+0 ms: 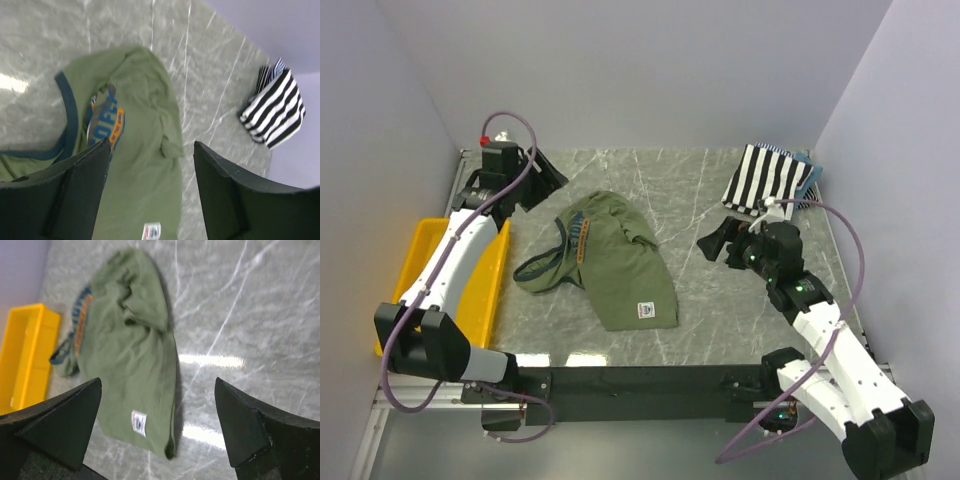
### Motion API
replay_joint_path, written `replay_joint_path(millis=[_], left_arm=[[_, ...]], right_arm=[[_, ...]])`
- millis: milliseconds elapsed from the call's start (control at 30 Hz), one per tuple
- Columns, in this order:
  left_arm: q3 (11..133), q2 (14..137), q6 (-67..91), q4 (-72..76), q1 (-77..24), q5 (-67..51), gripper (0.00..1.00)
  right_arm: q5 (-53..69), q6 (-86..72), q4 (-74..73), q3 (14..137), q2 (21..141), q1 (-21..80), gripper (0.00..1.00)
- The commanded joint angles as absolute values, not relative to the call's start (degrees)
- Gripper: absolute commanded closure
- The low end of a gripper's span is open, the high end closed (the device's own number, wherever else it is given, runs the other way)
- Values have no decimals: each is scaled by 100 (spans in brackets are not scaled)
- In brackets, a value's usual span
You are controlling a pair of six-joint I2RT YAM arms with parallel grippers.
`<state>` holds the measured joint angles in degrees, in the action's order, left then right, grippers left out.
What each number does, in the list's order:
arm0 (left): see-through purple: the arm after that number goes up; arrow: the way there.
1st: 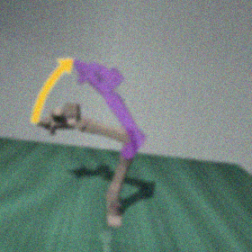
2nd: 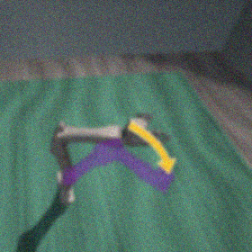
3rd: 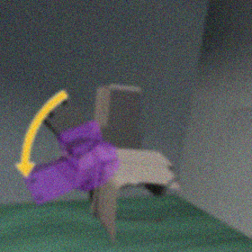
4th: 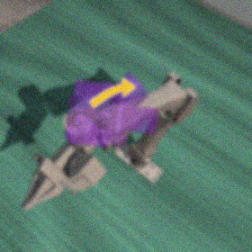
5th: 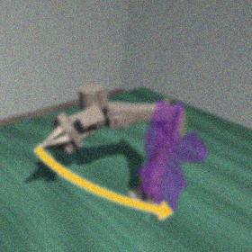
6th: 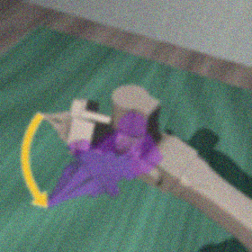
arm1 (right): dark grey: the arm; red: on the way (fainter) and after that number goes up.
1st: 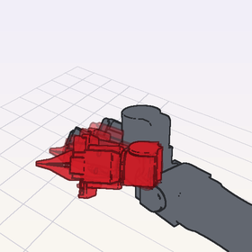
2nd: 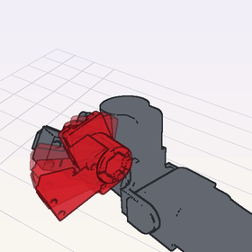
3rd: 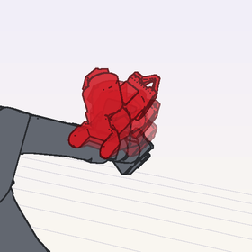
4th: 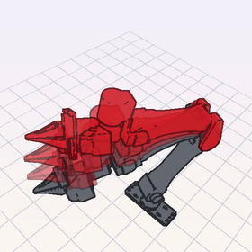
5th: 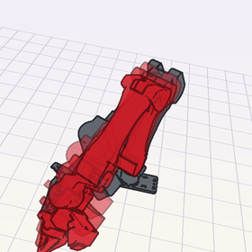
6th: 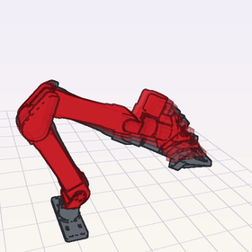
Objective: Fold and stack the tank tops
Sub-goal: Move the tank top to the center of the board, then flatten the tank top out
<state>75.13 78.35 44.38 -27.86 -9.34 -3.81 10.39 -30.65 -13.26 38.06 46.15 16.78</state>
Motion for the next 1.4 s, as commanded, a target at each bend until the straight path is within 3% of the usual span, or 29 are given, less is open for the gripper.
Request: replay_joint_path(millis=[0,133,300,533,700,800,1000,1167,1267,1367], left_arm=[[7541,7506,4483,-2223,-993,-896,28],[6806,7199,4675,-2434,-1212,-695,36],[5407,6356,5158,-2146,-1625,-562,56],[4063,5846,5607,-1786,-3064,-554,69],[3692,5827,5905,-1635,-4409,-45,69],[3455,5740,6107,-1521,-4684,-18,69],[3375,5827,5960,-1257,-4886,115,63],[3384,6441,5783,-809,-5132,-105,51],[3454,6872,5871,-747,-5335,-71,52],[3472,7206,6142,-948,-5405,165,58]], right_arm=[[1160,-3102,-739,3534,4799,1880,0],[959,-3304,-467,3148,5185,2424,0],[256,-3708,-97,2558,5614,3312,7],[-325,-3692,579,2950,6511,3375,12],[-28,-3559,650,4251,8110,3182,31],[158,-3718,844,4770,8926,3103,43],[158,-3850,879,5466,10000,3111,45],[167,-4016,852,5835,10467,3111,44],[106,-4087,826,5976,10608,3111,46],[-122,-4105,782,6012,10626,3111,57]])
